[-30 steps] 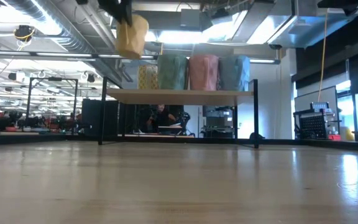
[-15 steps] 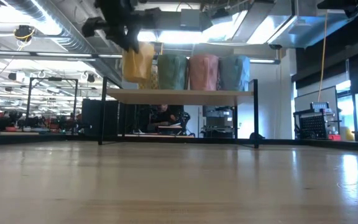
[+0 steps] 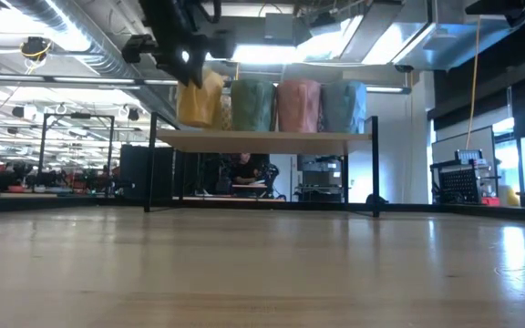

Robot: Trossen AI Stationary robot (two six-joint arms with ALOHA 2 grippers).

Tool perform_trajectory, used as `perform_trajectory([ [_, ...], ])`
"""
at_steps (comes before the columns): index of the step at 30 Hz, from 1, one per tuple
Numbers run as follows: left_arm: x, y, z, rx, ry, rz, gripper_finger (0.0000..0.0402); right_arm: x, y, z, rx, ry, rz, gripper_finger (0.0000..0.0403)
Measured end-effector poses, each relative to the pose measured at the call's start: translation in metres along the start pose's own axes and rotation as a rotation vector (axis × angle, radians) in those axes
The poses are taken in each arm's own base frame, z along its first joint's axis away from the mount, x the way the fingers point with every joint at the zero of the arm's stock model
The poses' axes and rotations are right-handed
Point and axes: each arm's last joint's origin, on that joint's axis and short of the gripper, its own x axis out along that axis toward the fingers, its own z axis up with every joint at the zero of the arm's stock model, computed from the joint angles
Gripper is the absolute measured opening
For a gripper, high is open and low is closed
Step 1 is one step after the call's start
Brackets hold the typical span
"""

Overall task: Place coffee mugs
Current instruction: Put the yellow mug on the shelf

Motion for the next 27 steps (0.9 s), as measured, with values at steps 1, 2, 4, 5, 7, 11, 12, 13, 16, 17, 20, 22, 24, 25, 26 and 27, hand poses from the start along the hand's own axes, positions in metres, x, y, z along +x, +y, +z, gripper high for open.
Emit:
perform_trajectory([
  [1, 0.002, 0.0, 0.0, -0.001, -0.004, 0.008, 0.0044, 0.0, 0.0, 0.0, -0.002, 0.002, -0.001, 0.0179],
  [2, 0.004, 0.0, 0.001, -0.007, 0.005, 0.008, 0.0044, 0.0, 0.0, -0.001, -0.005, 0.005, -0.002, 0.0179],
  [4, 0.007, 0.0, 0.002, -0.01, 0.035, 0.002, 0.0044, 0.0, 0.0, -0.001, -0.008, 0.009, -0.003, 0.0179],
  [5, 0.009, -0.002, 0.0, 0.002, 0.051, -0.002, 0.0044, 0.0, 0.0, -0.001, -0.009, 0.009, -0.003, 0.0179],
  [7, 0.013, -0.006, -0.004, 0.025, 0.065, -0.007, 0.0044, 0.0, 0.0, -0.001, -0.009, 0.009, -0.004, 0.0179],
  [11, 0.015, -0.01, -0.006, 0.038, 0.065, -0.013, 0.0044, 0.0, 0.0, -0.001, -0.01, 0.01, -0.004, 0.0179],
  [12, 0.015, -0.01, -0.006, 0.038, 0.068, -0.015, 0.0045, 0.0, 0.0, -0.001, -0.009, 0.01, -0.003, 0.0179],
  [13, 0.014, -0.01, -0.005, 0.036, 0.068, -0.017, 0.0047, 0.0, 0.0, -0.001, -0.009, 0.01, -0.003, 0.0179],
  [16, 0.014, -0.01, -0.006, 0.039, 0.067, -0.016, 0.0058, 0.0, 0.0, -0.001, -0.01, 0.011, -0.002, 0.0179],
  [17, 0.014, -0.01, -0.006, 0.041, 0.068, -0.016, 0.0063, 0.0, 0.0, -0.001, -0.01, 0.011, -0.002, 0.0179],
  [20, 0.014, -0.01, -0.006, 0.045, 0.071, -0.018, 0.0078, 0.0, 0.0, -0.001, -0.01, 0.011, -0.002, 0.0179],
  [22, 0.013, -0.01, -0.007, 0.046, 0.071, -0.02, 0.0088, 0.0, 0.0, -0.001, -0.01, 0.011, -0.002, 0.0179],
  [24, 0.013, -0.01, -0.007, 0.046, 0.07, -0.022, 0.0098, 0.0, 0.0, -0.001, -0.01, 0.011, -0.002, 0.0179],
  [25, 0.012, -0.01, -0.007, 0.047, 0.07, -0.022, 0.0103, 0.0, 0.0, -0.001, -0.01, 0.011, -0.002, 0.0179],
  [26, 0.012, -0.01, -0.007, 0.05, 0.07, -0.022, 0.0108, 0.0, 0.0, -0.001, -0.01, 0.011, -0.002, 0.0179],
  [27, 0.012, -0.01, -0.007, 0.055, 0.07, -0.021, 0.0112, 0.0, 0.0, -0.001, -0.01, 0.011, -0.002, 0.0179],
])
